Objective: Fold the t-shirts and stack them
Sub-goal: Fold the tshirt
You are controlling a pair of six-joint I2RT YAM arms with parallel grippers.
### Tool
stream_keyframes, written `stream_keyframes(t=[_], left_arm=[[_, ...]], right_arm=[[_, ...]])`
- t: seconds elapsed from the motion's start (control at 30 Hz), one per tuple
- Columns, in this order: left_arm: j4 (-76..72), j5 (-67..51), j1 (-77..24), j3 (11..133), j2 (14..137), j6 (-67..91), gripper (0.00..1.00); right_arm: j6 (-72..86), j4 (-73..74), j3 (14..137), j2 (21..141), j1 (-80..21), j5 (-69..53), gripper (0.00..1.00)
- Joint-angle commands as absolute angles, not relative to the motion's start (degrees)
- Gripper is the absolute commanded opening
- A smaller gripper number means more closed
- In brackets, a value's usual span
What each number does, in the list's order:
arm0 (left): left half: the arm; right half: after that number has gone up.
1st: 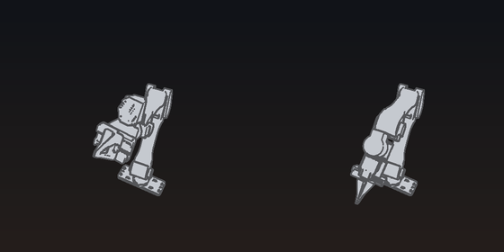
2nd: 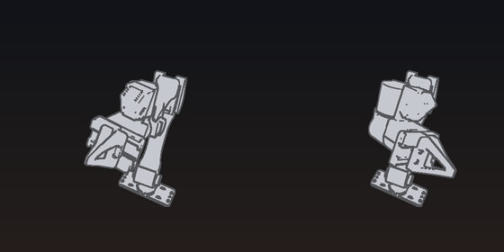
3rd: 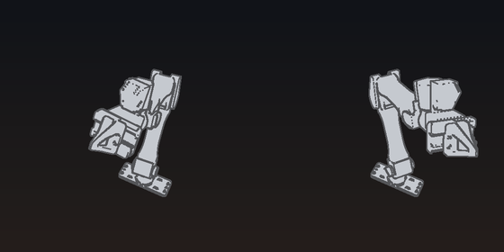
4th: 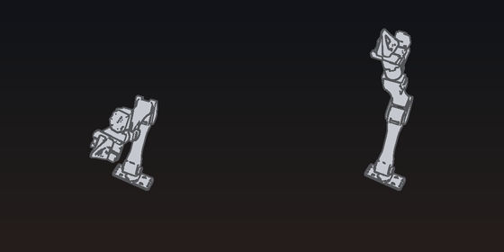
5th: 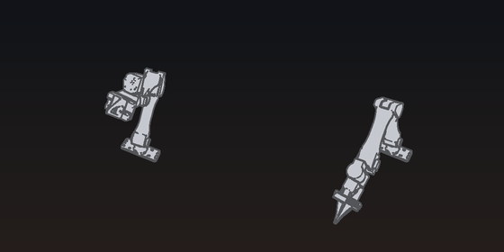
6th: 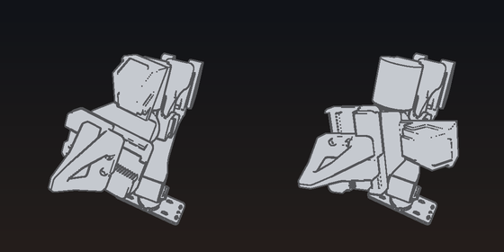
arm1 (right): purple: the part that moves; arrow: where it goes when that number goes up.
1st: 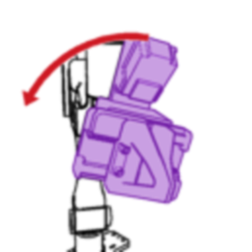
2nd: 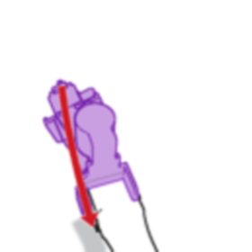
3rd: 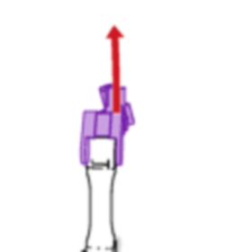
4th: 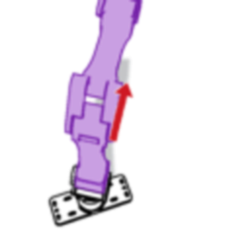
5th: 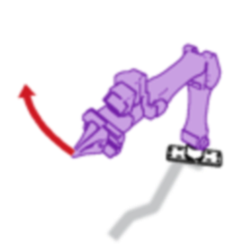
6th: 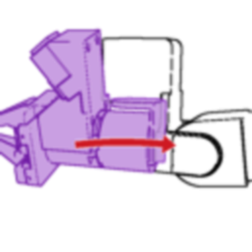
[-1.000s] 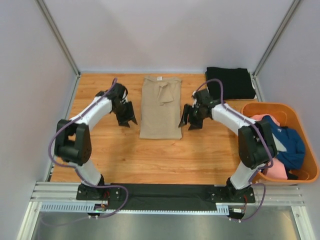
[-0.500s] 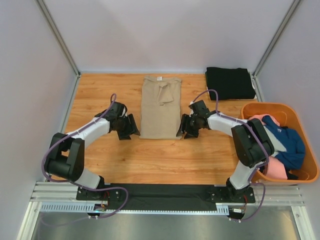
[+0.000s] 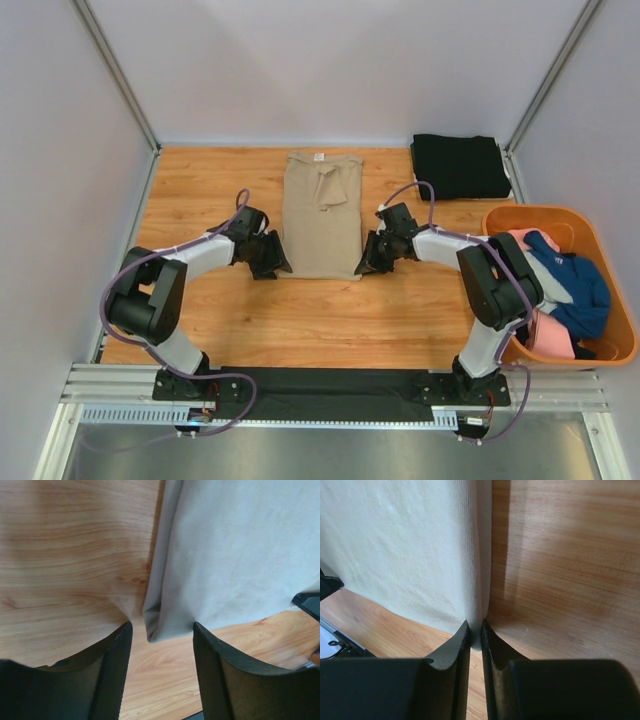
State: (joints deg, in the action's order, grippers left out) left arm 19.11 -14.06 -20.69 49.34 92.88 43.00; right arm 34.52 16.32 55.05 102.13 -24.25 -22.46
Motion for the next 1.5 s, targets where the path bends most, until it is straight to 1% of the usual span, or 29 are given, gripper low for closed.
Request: stream_keyframes(t=[0.0,0.03,0.07,0.1,0.17,0.2,0.23,0.3,0.37,0.47,0.53,0.77,0.8,0.9,1.0,1.07,1.23,1.37,1.47], left_arm=[[17.32,-12.83,-21.71,49.57,94.74,44.47,0.58],[17.31,-12.75,-21.71,49.57,95.01,44.56,0.56],[17.31,-12.48,-21.71,49.57,95.18,44.73,0.52],[17.31,-12.31,-21.71,49.66,95.53,45.08,0.44],[17.40,-12.04,-21.71,49.66,95.54,45.35,0.33],[17.49,-11.95,-21.71,49.83,95.28,45.26,0.19],[17.84,-11.87,-21.71,50.10,95.10,45.09,0.13],[19.24,-12.13,-21.97,50.71,92.83,44.22,0.04],[21.26,-10.12,-22.93,51.15,90.36,43.77,0.01],[25.31,-8.70,-24.60,50.02,84.65,43.94,0.00],[27.59,-10.71,-25.31,48.52,80.52,44.82,0.00],[39.28,-7.21,-33.73,43.78,64.00,49.82,0.00],[41.46,-7.21,-34.71,43.33,60.33,50.70,0.00],[45.51,-6.77,-38.31,43.33,54.08,53.16,0.00],[50.42,-6.07,-39.46,47.18,51.69,52.74,0.00],[52.64,-3.26,-39.46,52.01,51.68,51.77,0.00],[56.07,2.61,-39.29,62.37,57.82,48.88,0.00],[55.55,2.64,-37.97,67.23,65.02,47.11,0.00],[54.15,0.53,-35.51,69.95,69.32,45.09,0.00]], right_arm=[[34.01,15.29,53.44,103.80,-24.52,-21.36,0.14],[34.01,15.21,53.44,104.06,-24.52,-21.36,0.12],[33.93,15.21,53.44,104.06,-24.52,-21.53,0.05],[33.93,15.03,53.44,104.15,-24.52,-21.62,0.00],[34.10,14.77,53.17,103.98,-24.43,-21.88,0.00],[34.19,14.77,52.74,103.71,-24.52,-21.97,0.00],[34.28,14.68,52.47,103.01,-24.52,-21.97,0.00],[34.54,14.85,51.25,100.92,-24.61,-22.24,0.00],[34.72,15.81,50.28,98.80,-24.96,-22.24,0.00],[34.98,18.70,48.26,93.00,-25.93,-20.40,0.00],[35.07,20.38,46.33,88.17,-27.15,-19.34,0.00],[38.84,33.02,39.56,69.54,-33.83,-13.63,0.00],[39.72,34.61,39.38,65.08,-35.75,-13.10,0.00],[43.50,41.03,40.42,56.82,-39.88,-9.59,0.00],[44.65,45.78,43.75,52.40,-40.87,-7.21,0.00],[43.86,48.60,46.39,52.21,-40.87,-4.76,0.00],[38.85,51.24,54.56,58.79,-38.06,-2.99,0.00],[35.51,51.33,58.44,64.76,-32.98,-4.30,0.00],[32.97,51.15,61.34,68.80,-29.90,-5.88,0.00]])
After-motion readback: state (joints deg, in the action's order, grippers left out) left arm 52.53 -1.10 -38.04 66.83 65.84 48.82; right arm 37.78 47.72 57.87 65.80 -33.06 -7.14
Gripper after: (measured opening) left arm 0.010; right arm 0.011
